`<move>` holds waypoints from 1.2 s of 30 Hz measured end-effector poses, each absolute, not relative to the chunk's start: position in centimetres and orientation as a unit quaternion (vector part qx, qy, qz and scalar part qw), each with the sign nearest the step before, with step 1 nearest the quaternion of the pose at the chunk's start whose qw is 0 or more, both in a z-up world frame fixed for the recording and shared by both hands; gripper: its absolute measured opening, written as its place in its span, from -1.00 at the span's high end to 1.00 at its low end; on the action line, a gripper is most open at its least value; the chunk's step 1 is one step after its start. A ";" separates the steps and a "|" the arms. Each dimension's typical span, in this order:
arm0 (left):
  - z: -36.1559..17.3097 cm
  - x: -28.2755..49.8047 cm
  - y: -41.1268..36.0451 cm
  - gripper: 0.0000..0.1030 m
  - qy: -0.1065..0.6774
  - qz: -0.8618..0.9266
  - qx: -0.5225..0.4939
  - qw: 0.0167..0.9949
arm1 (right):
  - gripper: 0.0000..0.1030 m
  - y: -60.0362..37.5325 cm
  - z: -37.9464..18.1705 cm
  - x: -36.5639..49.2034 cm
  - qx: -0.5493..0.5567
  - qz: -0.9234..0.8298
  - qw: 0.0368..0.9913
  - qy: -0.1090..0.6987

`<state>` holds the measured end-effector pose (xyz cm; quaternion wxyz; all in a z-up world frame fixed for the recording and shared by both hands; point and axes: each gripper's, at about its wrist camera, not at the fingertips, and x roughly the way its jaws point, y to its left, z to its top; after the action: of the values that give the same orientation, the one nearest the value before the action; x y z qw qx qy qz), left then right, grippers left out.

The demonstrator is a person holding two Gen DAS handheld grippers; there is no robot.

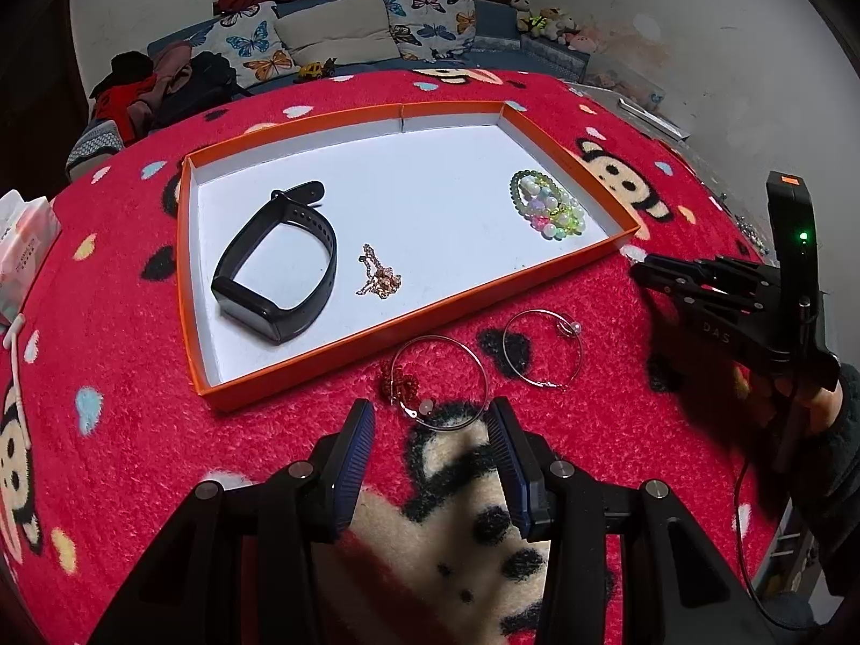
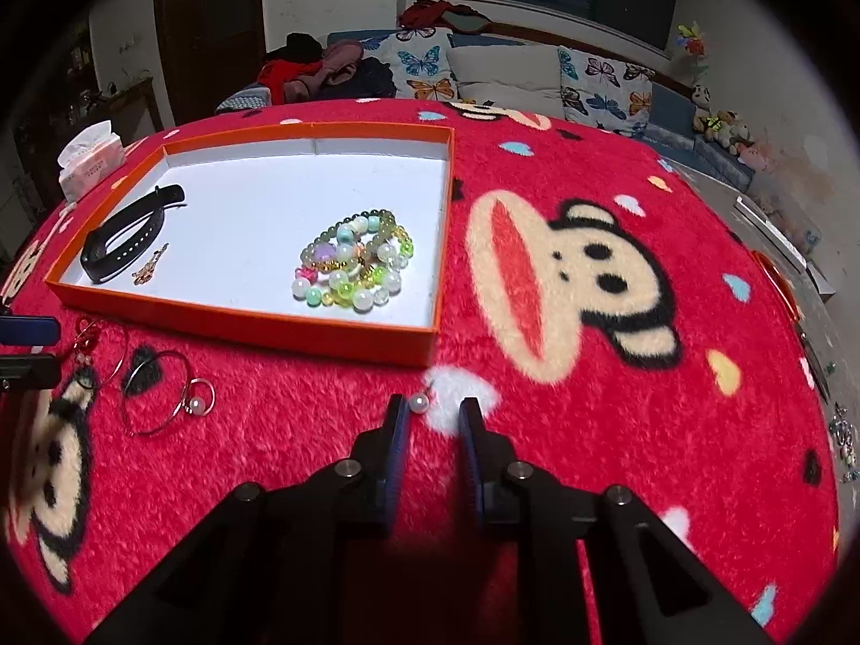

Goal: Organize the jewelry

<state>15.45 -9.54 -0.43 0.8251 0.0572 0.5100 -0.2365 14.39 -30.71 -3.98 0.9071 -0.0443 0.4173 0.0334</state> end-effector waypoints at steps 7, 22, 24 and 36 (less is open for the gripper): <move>-0.5 15.4 -9.5 0.08 0.512 -0.235 0.058 0.824 | 0.58 -30.5 -3.9 14.4 -0.040 0.048 0.907 0.415; -0.7 15.2 -10.5 0.08 0.511 -0.244 0.069 0.822 | 0.81 -30.3 -3.9 14.6 -0.028 0.058 0.910 0.409; -0.8 15.2 -10.6 0.08 0.509 -0.239 0.075 0.823 | 0.81 -30.5 -3.8 14.3 -0.020 0.060 0.911 0.408; -1.2 16.1 -10.0 0.09 0.502 -0.218 0.082 0.833 | 0.81 -30.9 -3.8 13.8 -0.011 0.069 0.910 0.409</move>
<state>16.14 -10.01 -1.24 0.8329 0.0820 0.5020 -0.2182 13.83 -30.89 -3.80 0.9097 -0.0106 0.4093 0.0693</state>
